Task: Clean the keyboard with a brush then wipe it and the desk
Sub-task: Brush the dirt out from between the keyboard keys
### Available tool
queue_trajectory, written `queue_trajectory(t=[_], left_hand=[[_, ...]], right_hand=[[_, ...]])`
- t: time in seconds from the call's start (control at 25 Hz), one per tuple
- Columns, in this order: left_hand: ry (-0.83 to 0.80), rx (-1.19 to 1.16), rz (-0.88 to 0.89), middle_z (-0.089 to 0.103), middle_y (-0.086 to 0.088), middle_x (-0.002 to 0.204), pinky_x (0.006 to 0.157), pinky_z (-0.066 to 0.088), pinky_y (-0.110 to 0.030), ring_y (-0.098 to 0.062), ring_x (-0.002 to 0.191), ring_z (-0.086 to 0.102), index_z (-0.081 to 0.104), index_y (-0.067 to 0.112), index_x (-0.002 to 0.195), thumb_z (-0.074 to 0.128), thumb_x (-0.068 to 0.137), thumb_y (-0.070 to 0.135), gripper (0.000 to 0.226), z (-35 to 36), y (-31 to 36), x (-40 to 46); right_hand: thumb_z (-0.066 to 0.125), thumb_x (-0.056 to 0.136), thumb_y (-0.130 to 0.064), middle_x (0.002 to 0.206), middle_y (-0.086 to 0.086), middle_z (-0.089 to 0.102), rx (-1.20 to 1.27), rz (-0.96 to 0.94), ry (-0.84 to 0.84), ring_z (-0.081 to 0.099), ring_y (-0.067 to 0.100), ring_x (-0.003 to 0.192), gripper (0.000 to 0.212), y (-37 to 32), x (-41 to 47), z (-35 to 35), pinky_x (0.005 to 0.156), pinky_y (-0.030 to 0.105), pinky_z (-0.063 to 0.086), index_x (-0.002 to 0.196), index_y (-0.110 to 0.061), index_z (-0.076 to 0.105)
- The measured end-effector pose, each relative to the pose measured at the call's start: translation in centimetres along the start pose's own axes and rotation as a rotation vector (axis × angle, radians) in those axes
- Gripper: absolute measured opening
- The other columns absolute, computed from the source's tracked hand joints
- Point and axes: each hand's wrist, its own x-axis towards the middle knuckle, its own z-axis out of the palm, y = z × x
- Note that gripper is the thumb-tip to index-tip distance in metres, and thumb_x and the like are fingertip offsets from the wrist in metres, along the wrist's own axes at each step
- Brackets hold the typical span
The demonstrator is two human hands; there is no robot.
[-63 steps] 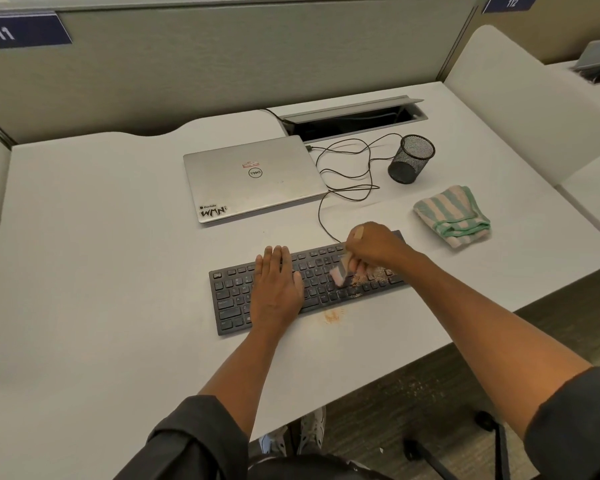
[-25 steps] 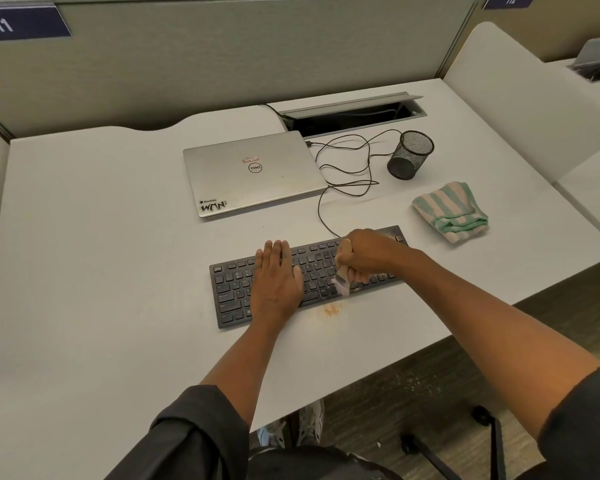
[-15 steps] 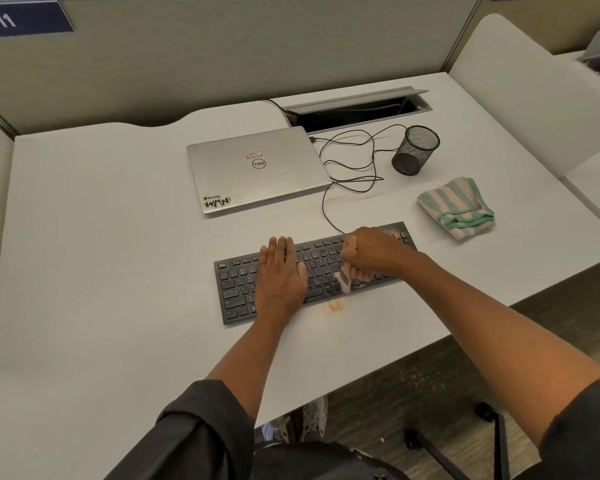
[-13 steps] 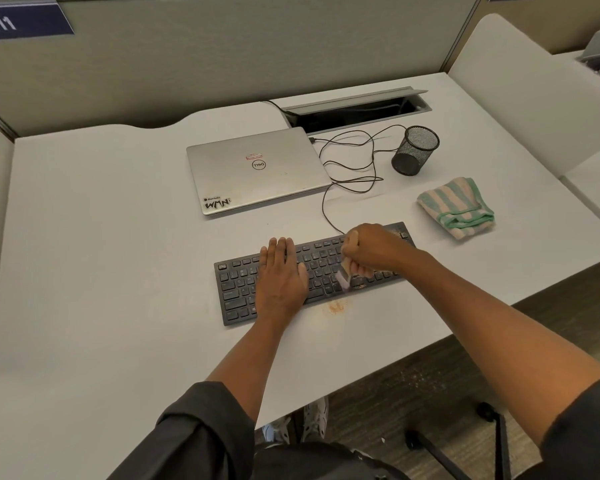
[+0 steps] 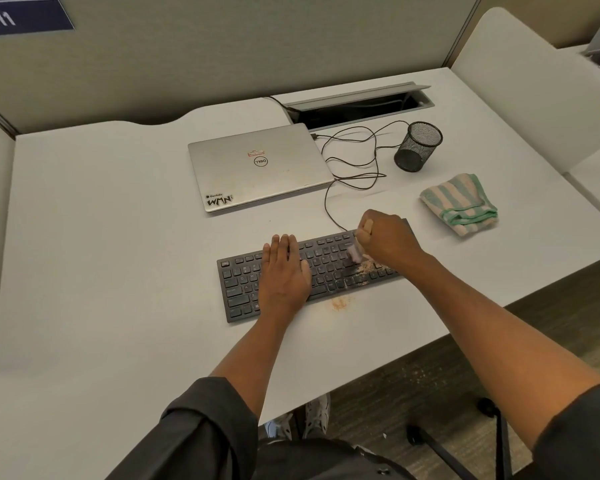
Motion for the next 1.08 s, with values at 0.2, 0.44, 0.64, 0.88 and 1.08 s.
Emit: queue_trajectory(t=[0.2,0.44,0.64,0.88,1.08], left_hand=[[0.001,0.003,0.001,0.024,-0.02,0.165,0.128,0.004,-0.045,-0.032,0.155,0.014,0.018,0.001,0.159,0.03,0.105,0.034,0.064,0.0,0.1,0.0],[0.009,0.006,0.003,0.025,-0.02,0.164,0.128,0.004,-0.045,-0.032,0.155,0.015,0.02,0.001,0.159,0.028,0.104,0.035,0.065,0.1,-0.1,0.0],[0.014,0.003,-0.003,0.027,-0.019,0.163,0.128,0.005,-0.045,-0.032,0.154,0.018,0.023,0.001,0.158,0.018,0.1,0.039,0.07,0.4,-0.1,0.1],[0.01,0.018,0.001,0.027,-0.018,0.164,0.128,0.003,-0.043,-0.031,0.154,0.016,0.021,0.002,0.159,0.026,0.104,0.035,0.064,0.4,0.0,0.0],[0.06,0.055,0.019,0.033,-0.019,0.16,0.128,0.009,-0.045,-0.033,0.152,0.023,0.028,0.001,0.156,0.017,0.098,0.038,0.07,0.8,-0.2,0.0]], right_hand=[[0.055,0.1,-0.015,0.073,0.011,0.073,0.412,0.064,-0.211,0.063,0.016,0.054,0.012,0.8,-1.7,2.3,0.048,0.027,0.051,0.09,-0.012,0.062],[0.055,0.098,-0.018,0.073,0.007,0.073,0.434,0.104,0.028,0.066,0.021,0.058,0.01,2.5,-2.4,1.4,0.054,0.034,0.056,0.092,-0.014,0.062],[0.053,0.097,-0.013,0.073,0.006,0.071,0.419,0.085,-0.003,0.062,0.013,0.056,0.011,2.8,-5.4,3.7,0.051,0.031,0.053,0.089,-0.012,0.06],[0.051,0.101,-0.019,0.067,0.005,0.071,0.433,0.061,0.02,0.061,0.009,0.049,0.017,2.9,-4.3,2.6,0.044,0.025,0.048,0.09,-0.011,0.06],[0.045,0.103,-0.021,0.065,0.009,0.072,0.351,0.085,-0.132,0.062,0.018,0.049,0.034,3.9,-4.1,2.0,0.045,0.025,0.05,0.079,-0.008,0.065]])
